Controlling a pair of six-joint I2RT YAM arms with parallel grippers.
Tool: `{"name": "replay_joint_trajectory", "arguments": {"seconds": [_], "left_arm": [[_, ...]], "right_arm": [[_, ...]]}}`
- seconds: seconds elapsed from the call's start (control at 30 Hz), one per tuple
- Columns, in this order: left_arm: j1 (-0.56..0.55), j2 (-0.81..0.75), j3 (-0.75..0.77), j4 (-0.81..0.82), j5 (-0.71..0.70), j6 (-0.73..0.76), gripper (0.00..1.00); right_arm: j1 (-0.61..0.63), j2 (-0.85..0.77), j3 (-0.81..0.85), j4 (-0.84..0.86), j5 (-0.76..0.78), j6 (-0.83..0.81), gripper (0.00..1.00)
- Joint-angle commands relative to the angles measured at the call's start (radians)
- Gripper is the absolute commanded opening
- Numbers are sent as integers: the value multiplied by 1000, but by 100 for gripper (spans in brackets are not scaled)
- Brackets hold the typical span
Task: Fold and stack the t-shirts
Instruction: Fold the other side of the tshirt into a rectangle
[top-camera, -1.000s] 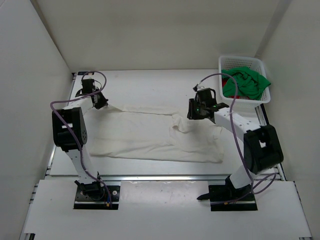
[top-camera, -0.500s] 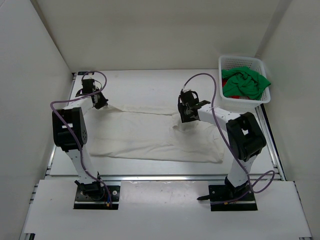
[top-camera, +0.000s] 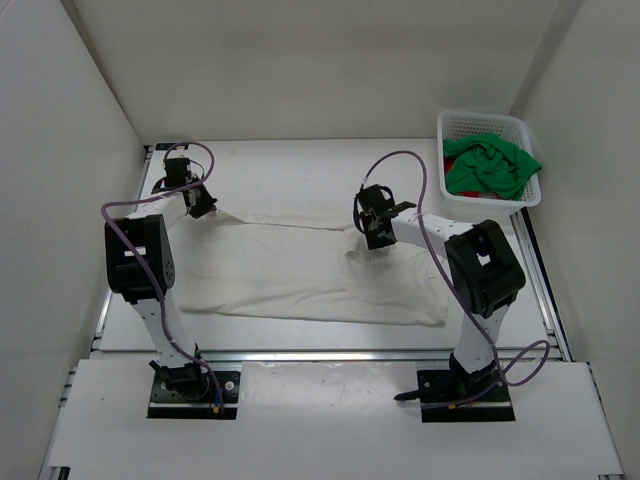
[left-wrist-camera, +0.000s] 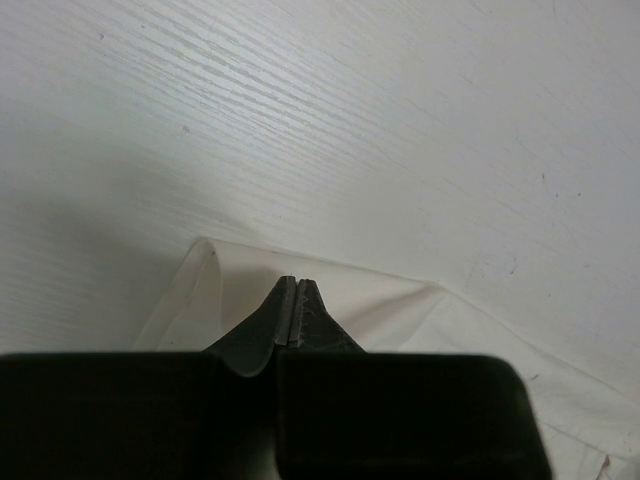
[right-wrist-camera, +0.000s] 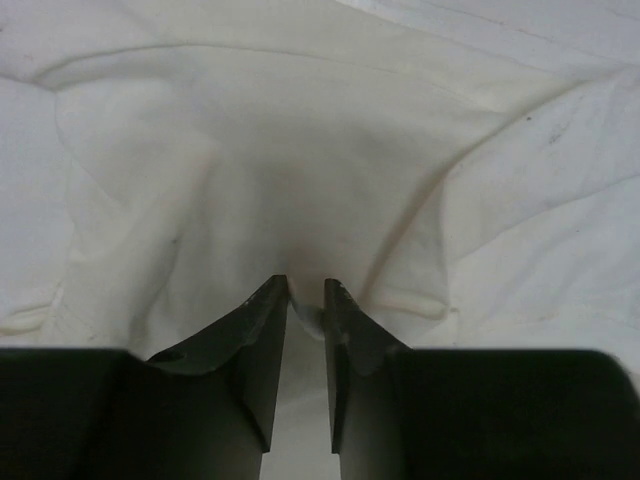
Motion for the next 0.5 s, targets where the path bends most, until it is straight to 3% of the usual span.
{"name": "replay_joint_trajectory", "arguments": {"seconds": [0.0,0.23,0.47], "left_arm": [[1,-28,25,13,2,9,0],[-8,-23,30,7,-3,9,0],[-19,-60,16,8,23,-9,0]], "right_arm": [[-7,-19,35,3,6,-3,19],[-4,-58,18,-14,31,11,0],[-53,-252,-120,-24,66,69,0]]}}
